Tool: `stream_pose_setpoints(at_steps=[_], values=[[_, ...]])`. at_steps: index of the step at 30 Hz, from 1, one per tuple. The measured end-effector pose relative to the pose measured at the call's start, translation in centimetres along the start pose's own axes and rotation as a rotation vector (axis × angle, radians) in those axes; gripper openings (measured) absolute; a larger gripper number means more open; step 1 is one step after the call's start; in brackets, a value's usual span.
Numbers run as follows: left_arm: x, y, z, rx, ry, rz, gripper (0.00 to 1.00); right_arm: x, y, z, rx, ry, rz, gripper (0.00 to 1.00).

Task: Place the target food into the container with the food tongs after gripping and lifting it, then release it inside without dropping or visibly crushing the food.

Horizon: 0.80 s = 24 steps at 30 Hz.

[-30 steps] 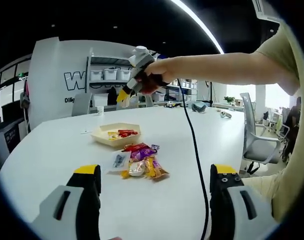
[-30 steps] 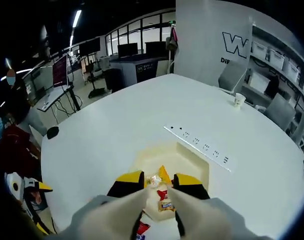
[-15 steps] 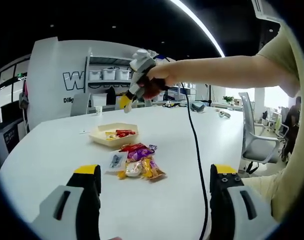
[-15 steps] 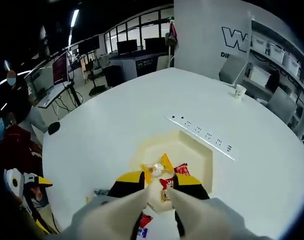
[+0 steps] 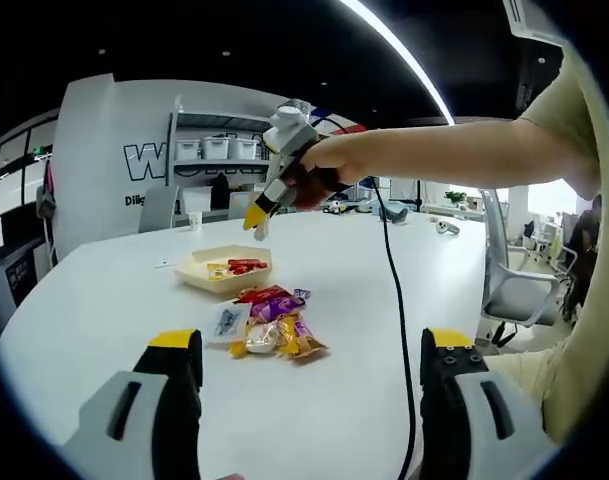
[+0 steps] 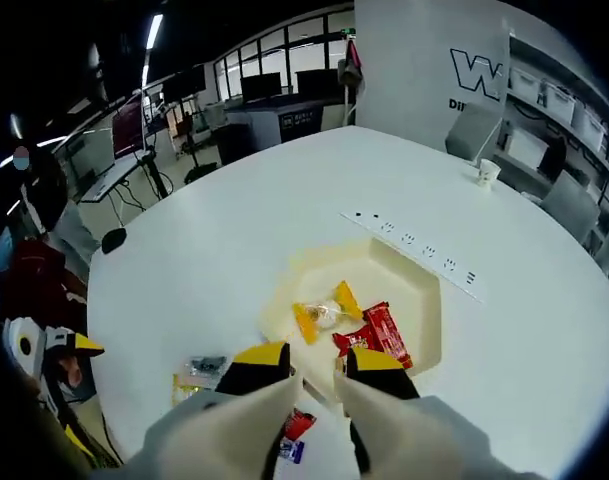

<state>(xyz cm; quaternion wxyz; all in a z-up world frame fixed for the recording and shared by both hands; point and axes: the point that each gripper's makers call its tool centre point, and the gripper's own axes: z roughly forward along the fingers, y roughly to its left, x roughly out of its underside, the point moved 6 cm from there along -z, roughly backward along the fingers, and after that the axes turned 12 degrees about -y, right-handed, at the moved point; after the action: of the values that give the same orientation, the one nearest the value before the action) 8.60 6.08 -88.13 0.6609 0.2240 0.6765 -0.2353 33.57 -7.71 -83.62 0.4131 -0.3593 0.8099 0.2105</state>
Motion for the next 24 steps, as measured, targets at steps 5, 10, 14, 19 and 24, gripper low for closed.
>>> stream_pose_setpoints(at_steps=[5,10,14,19,24], values=[[0.0,0.0,0.0,0.001,0.000,0.001,0.88,1.2,0.8,0.0,-0.025,0.014,-0.025,0.18],[0.0,-0.1,0.0,0.005,0.003,0.003,0.88,1.8,1.5,-0.2,-0.060,0.007,-0.041,0.18],[-0.1,-0.2,0.0,0.005,0.002,0.004,0.88,2.2,2.3,-0.5,-0.091,-0.001,-0.076,0.18],[0.1,-0.2,0.0,0.006,0.006,0.005,0.88,2.8,3.1,-0.7,-0.123,0.003,-0.092,0.18],[0.1,-0.2,0.0,0.009,0.007,0.003,0.88,3.5,3.9,-1.0,-0.153,0.008,-0.114,0.18]])
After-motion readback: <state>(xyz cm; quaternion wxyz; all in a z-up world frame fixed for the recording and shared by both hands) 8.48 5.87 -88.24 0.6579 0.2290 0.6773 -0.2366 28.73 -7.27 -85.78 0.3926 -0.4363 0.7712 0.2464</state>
